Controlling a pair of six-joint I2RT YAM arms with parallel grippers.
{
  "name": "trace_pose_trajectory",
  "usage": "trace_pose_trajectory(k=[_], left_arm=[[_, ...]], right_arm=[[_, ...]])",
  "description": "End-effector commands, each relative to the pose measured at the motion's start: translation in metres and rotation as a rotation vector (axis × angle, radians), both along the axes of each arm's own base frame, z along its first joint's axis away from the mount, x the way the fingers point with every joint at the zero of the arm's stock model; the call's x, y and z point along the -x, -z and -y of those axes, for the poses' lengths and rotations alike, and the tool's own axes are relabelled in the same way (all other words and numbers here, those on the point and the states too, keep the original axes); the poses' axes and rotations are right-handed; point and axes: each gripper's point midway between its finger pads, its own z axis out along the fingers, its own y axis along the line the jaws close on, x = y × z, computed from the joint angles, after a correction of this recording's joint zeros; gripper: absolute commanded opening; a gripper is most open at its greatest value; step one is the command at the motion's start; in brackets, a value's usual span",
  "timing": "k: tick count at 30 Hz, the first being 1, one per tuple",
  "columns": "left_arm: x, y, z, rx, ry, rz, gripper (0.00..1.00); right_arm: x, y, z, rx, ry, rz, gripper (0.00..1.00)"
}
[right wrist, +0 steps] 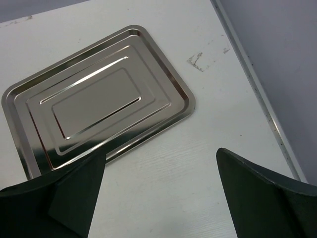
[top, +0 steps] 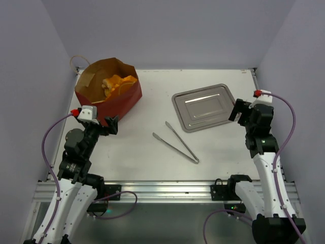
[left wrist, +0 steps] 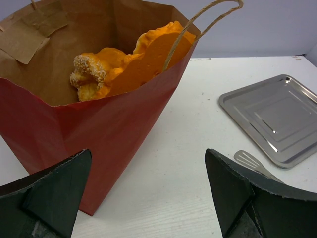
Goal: Take the fake bread out of the paper bag
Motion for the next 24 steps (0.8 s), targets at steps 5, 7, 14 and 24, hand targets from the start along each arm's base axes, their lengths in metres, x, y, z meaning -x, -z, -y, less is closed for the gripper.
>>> trace_pose_trajectory(k=[5,7,14,24], left_arm=[[-0.001,-0.018,-0.002,-0.003,-0.008,0.069,1.0],[-0.001,-0.019,-0.003,-0.002,-0.008,0.07,1.0],[-0.001,-0.016,-0.001,-0.004,0.0,0.062,1.0],[-0.002,-0.014,-0.001,-0.014,0.001,0.054,1.0]], right_arm=[[0.008,-0.019,-0.088,0.112,-0.69,0.023,0.99],[0.037,-0.014,-0.123,0.171,-1.028,0.004,0.99],[0.066,0.03,-0.152,0.033,-1.247,-0.213,0.99],[0.053,0.103,-0.19,0.218,-1.209,-0.484,0.99]])
